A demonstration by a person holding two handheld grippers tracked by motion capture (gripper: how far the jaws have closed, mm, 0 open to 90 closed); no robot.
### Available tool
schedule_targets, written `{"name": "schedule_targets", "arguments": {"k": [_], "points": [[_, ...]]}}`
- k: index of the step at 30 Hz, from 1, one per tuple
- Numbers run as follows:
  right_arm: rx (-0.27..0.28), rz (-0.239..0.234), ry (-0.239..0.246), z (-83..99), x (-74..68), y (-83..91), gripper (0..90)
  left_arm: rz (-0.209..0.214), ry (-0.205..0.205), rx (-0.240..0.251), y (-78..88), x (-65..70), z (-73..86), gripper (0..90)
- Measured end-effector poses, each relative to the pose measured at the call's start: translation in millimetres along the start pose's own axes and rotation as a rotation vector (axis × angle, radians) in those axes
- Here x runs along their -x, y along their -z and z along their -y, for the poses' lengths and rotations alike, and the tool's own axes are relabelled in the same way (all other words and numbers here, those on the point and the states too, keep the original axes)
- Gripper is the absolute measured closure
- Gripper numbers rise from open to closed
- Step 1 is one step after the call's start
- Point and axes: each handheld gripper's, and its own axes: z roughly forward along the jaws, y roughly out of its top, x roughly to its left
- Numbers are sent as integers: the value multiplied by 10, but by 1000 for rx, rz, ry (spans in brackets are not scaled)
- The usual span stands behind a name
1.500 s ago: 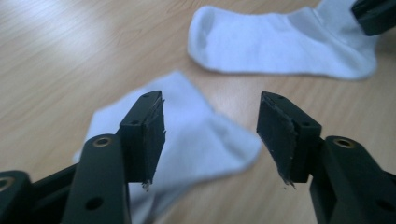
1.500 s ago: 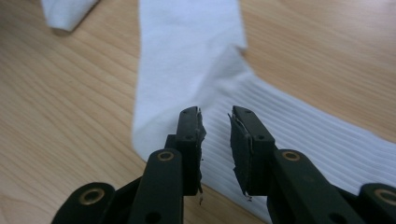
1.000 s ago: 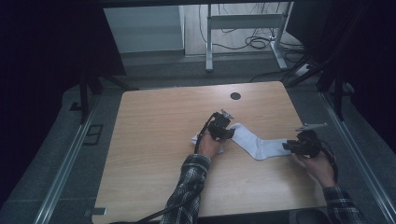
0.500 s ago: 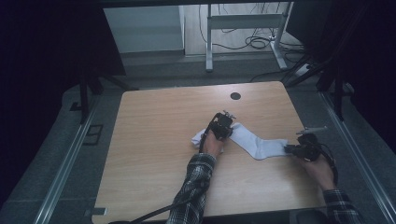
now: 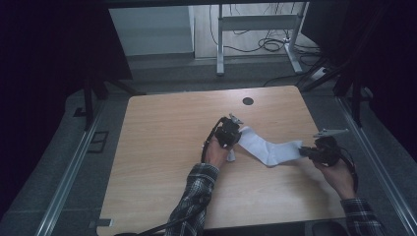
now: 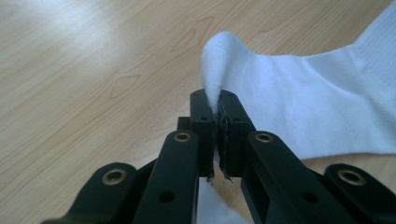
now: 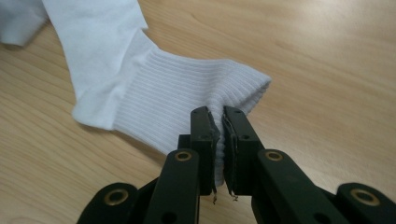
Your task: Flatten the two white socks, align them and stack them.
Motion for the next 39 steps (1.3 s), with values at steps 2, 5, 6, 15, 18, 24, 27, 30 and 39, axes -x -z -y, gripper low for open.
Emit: {"name": "schedule_targets", "arguments": {"k": [2,5,6,15,18,24,27,30,39], "points": [[7,-6,13,-42,-60,19,824,-5,-4,9,92,-7,39,860],[19,-19,35,-101,-143,35,824,-11,-6,25,239,-23,108,860],[18,-19,43,-120,-169,39,824,-10,1,29,290,-33,133,860],[50,-80,82,-259,-421,67,824,-26,16,61,806,-112,419,860],[61,-112,99,-286,-526,67,824,-25,29,66,980,-122,573,859],[63,-179,138,-306,-791,-14,824,-48,77,73,1271,-137,987,858],[49,-210,164,-299,-942,-101,823,-64,110,73,1375,-140,1213,858],[25,-232,185,-275,-1073,-215,823,-88,126,63,1437,-132,1420,856],[-69,-238,200,-163,-1204,-591,813,-91,170,-26,1308,-85,1801,823]]}}
